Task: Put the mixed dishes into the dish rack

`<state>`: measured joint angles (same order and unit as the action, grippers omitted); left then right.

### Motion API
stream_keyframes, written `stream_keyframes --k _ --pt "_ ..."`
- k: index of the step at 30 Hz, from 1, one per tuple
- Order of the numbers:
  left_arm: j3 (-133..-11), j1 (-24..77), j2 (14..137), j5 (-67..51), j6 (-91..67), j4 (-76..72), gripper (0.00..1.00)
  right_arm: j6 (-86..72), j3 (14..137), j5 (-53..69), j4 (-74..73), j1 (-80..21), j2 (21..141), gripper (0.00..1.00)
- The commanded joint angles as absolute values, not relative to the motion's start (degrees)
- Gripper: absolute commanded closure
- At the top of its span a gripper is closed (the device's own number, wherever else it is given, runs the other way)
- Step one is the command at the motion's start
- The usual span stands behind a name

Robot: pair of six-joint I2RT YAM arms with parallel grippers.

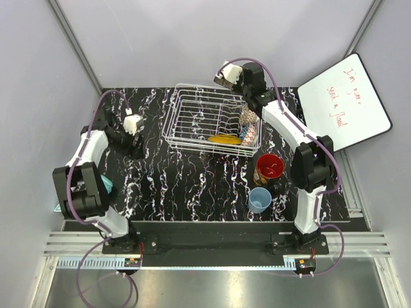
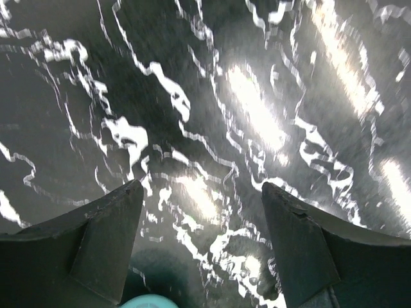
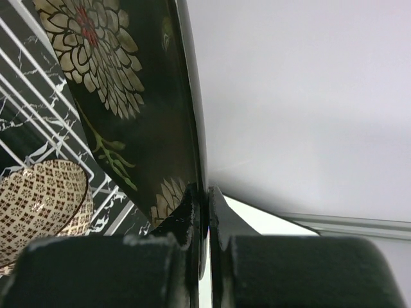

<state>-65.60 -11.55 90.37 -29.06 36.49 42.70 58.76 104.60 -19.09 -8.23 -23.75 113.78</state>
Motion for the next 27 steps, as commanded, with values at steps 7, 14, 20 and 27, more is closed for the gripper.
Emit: stream_keyframes --k 7,14,20,27 --pt "-80.15 -9.06 95.80 -40.52 22.42 39.47 0.25 59.15 99.24 -16.97 4.83 -22.85 111.88 1.00" --pt "-90.87 -4.14 104.32 -36.49 14.51 34.81 0.25 57.83 97.82 -12.93 3.96 -22.85 113.55 1.00" --pt "-96.94 -1.14 112.74 -31.30 12.05 32.61 0.24 58.45 96.77 -10.12 2.64 -23.20 115.40 0.98" --pt "-98.61 -0.44 116.71 -27.78 13.88 31.91 0.25 57.75 96.33 -8.97 2.02 -24.61 117.42 0.76"
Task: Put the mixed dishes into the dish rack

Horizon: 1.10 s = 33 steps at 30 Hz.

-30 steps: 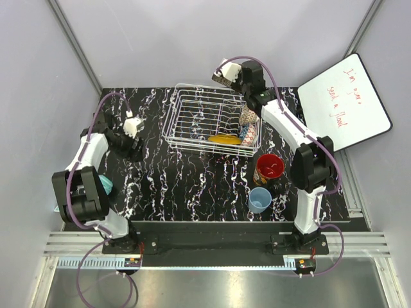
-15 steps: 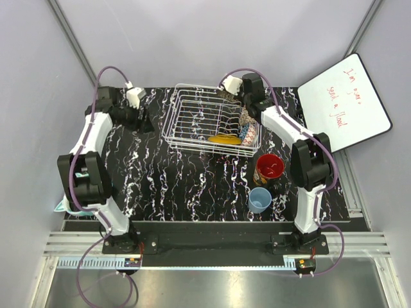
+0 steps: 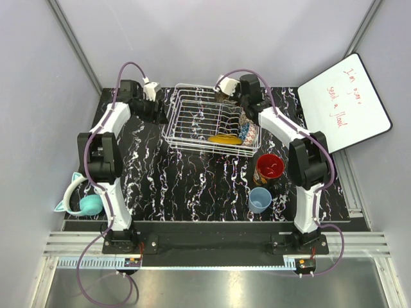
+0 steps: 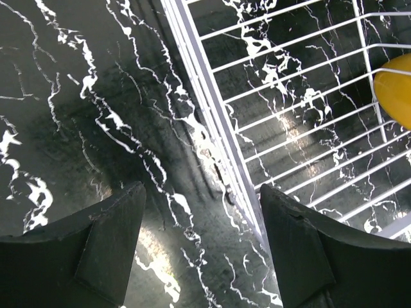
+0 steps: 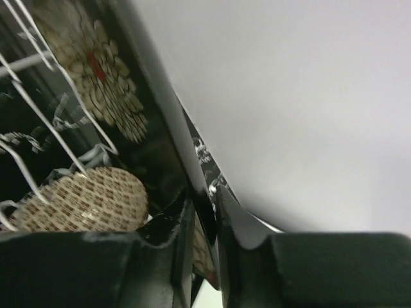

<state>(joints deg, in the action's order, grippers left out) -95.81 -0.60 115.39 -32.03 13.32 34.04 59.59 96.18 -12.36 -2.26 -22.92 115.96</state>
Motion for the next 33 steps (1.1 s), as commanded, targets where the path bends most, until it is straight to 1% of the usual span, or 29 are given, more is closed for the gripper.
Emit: stream_keyframes --k 1,2,5,10,13,16,17,20,21,23,25,26,27,32,33 --pt "-98.61 -0.35 116.98 -27.43 14.06 31.82 0.25 57.57 95.98 -8.96 2.11 -25.04 117.77 0.64" --pt "-98.70 -0.26 117.33 -27.07 14.41 31.64 0.25 57.66 95.80 -9.05 2.46 -25.48 118.12 0.63" --pt "-98.88 -0.26 117.95 -27.16 14.15 31.47 0.25 56.87 95.19 -9.84 2.81 -26.37 119.18 0.65" --pt "-97.38 -0.35 117.16 -27.51 15.03 30.68 0.25 56.16 93.96 -11.68 3.08 -27.07 119.53 0.65" --pt "-96.86 -0.35 117.42 -27.60 15.29 30.59 0.25 55.46 92.73 -13.26 4.04 -27.24 118.57 0.61" --pt "-94.75 -0.26 117.07 -27.42 15.90 30.59 0.25 53.88 91.23 -14.93 4.83 -27.60 116.64 0.52" --pt "-93.88 1.13 116.37 -27.33 16.34 30.50 0.25 53.09 91.06 -15.55 4.66 -27.68 116.02 0.43" --pt "-88.44 1.84 114.18 -27.42 18.01 30.32 0.25 48.79 90.79 -18.10 1.78 -28.04 113.04 0.40" --pt "-87.37 2.02 113.65 -27.51 18.63 30.41 0.25 45.65 90.79 -18.63 0.89 -28.04 111.11 0.33" --pt "-84.57 2.46 112.59 -27.07 20.04 30.23 0.25 42.47 90.27 -20.56 0.44 -28.12 108.91 0.29" --pt "-82.89 2.72 110.92 -26.72 20.74 29.97 0.25 38.95 87.81 -20.57 -1.32 -28.21 104.87 0.16" --pt "-81.31 2.99 110.31 -26.63 21.00 29.88 0.25 37.89 87.02 -20.57 -1.67 -28.30 103.55 0.06" --pt "-80.69 3.16 109.17 -26.54 20.92 29.80 0.25 35.97 85.88 -20.83 -2.19 -28.21 101.62 0.01" --pt "-75.34 4.83 104.60 -26.63 20.74 29.79 0.25 26.74 84.73 -23.90 -8.25 -28.39 96.25 0.00" --pt "-74.37 5.18 103.63 -26.80 20.74 29.71 0.25 21.50 84.99 -25.82 -9.74 -28.39 94.33 0.00"
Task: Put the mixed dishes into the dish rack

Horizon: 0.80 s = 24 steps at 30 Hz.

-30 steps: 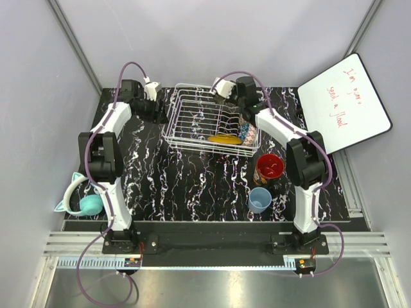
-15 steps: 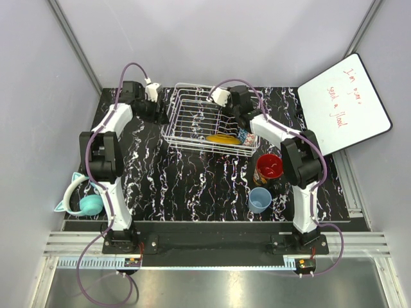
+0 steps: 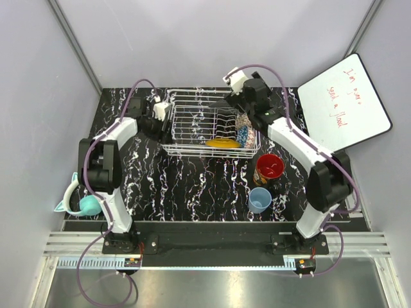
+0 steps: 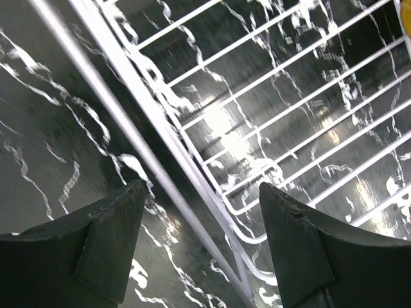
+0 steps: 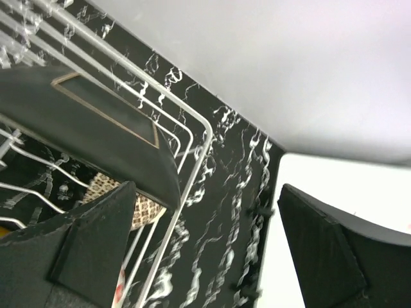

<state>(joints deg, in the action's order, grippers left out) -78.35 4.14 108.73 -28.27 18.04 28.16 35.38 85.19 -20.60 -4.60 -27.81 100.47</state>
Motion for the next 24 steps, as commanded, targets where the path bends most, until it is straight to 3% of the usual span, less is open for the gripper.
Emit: stream_keyframes --k 1,3,10,14,16,24 --pt "-73.22 5.45 101.45 -26.81 20.83 29.79 0.25 18.57 85.25 -26.97 -13.85 -28.30 93.44 0.00" --pt "-69.62 6.41 99.33 -26.81 20.92 29.79 0.25 9.21 84.12 -28.03 -17.56 -28.39 89.15 0.00" --pt "-65.91 6.34 93.87 -24.00 22.50 31.20 0.23 -7.55 69.53 -10.11 -25.27 -28.13 72.34 0.00" --pt "-72.76 3.70 95.27 -22.94 22.06 34.53 0.21 -15.60 66.20 -15.46 -37.25 -28.21 71.02 0.02" --pt "-77.14 2.38 95.27 -22.85 21.45 36.38 0.20 -19.93 64.43 -19.76 -43.64 -28.21 70.49 0.13" --pt "-90.34 0.09 92.64 -22.94 21.35 43.84 0.15 -37.17 61.70 -29.97 -58.52 -28.21 71.63 0.12"
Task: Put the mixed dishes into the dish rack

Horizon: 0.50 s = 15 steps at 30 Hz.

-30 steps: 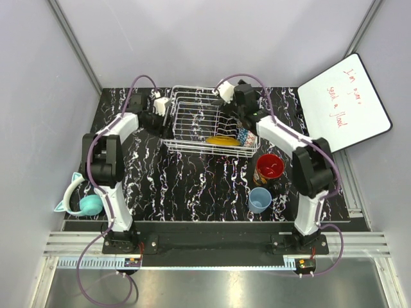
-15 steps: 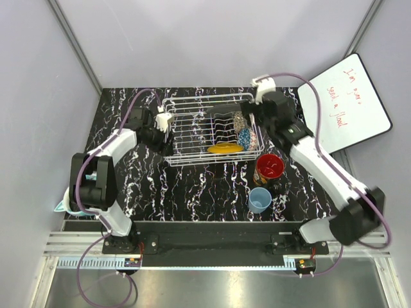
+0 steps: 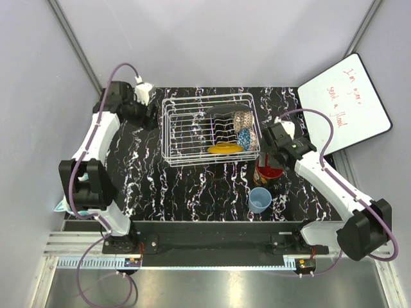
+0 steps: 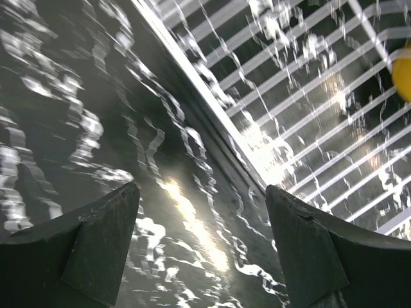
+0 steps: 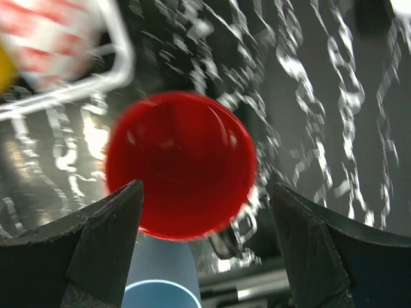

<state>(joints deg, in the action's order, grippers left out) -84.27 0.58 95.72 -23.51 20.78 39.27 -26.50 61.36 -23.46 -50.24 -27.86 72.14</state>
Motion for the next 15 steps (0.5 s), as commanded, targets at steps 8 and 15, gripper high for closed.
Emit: stream_keyframes --k 8,15 --pt "-91.93 0.00 91.06 -24.78 21.27 45.97 0.15 -39.29 57.49 -30.23 -56.96 -28.21 72.32 0.11" --pt "-90.71 0.09 90.79 -26.37 20.56 45.88 0.16 -38.32 59.49 -33.83 -55.28 -28.21 77.79 0.14"
